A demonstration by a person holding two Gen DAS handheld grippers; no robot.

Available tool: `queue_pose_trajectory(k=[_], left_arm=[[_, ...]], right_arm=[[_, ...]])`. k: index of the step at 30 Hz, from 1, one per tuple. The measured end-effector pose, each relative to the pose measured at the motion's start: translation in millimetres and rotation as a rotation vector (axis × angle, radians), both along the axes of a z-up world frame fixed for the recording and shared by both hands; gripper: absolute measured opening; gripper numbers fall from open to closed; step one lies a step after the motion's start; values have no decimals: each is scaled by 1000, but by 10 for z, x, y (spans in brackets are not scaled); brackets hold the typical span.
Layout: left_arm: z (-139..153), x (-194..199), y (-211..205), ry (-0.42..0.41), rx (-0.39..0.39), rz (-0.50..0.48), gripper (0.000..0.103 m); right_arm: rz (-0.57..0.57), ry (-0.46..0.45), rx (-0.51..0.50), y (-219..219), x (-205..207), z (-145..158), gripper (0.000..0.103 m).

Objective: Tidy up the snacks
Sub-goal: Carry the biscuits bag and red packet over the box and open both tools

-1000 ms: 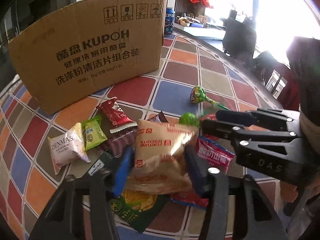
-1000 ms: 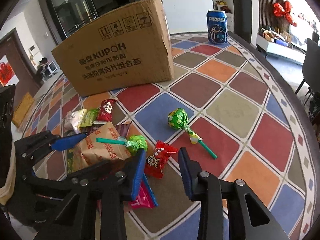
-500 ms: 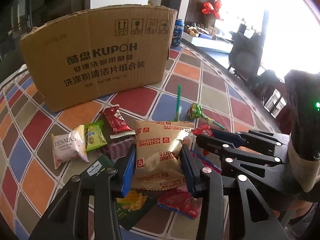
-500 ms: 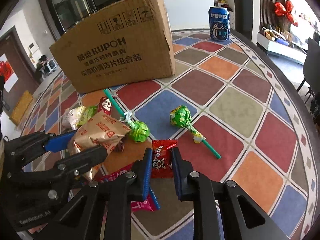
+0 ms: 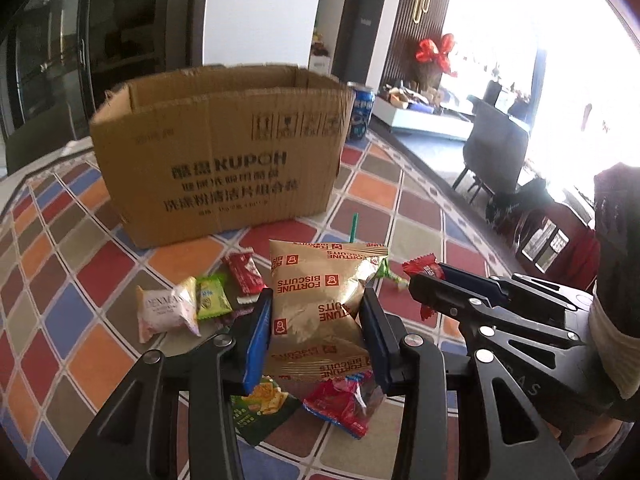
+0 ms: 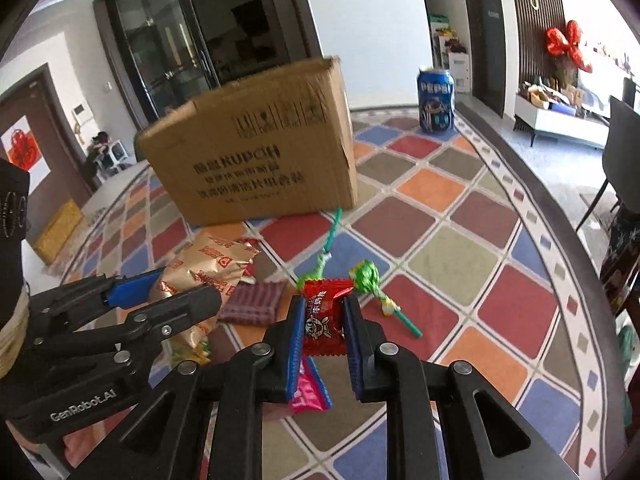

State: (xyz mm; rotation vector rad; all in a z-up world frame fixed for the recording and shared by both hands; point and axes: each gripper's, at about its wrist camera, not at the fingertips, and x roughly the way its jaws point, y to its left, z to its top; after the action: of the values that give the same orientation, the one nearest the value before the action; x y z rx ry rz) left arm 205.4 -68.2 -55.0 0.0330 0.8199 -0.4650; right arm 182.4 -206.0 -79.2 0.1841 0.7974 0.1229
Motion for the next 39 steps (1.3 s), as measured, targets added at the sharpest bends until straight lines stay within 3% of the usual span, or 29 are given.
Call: queue_pose_trajectory(k=[20, 28, 34, 39], left_arm=[[757, 148, 271, -190, -4, 127, 42], [988, 421, 441, -220, 5, 189, 42], [1118, 701, 594, -192, -39, 228, 42], [1173, 905, 666, -195, -7, 254, 42]], right_arm=[[46, -243, -3, 167, 117, 837, 20], [87, -304, 14, 291, 394, 1086, 20], [130, -328, 16, 425, 634, 1208, 20], [158, -335, 8, 536, 847, 1288, 20]])
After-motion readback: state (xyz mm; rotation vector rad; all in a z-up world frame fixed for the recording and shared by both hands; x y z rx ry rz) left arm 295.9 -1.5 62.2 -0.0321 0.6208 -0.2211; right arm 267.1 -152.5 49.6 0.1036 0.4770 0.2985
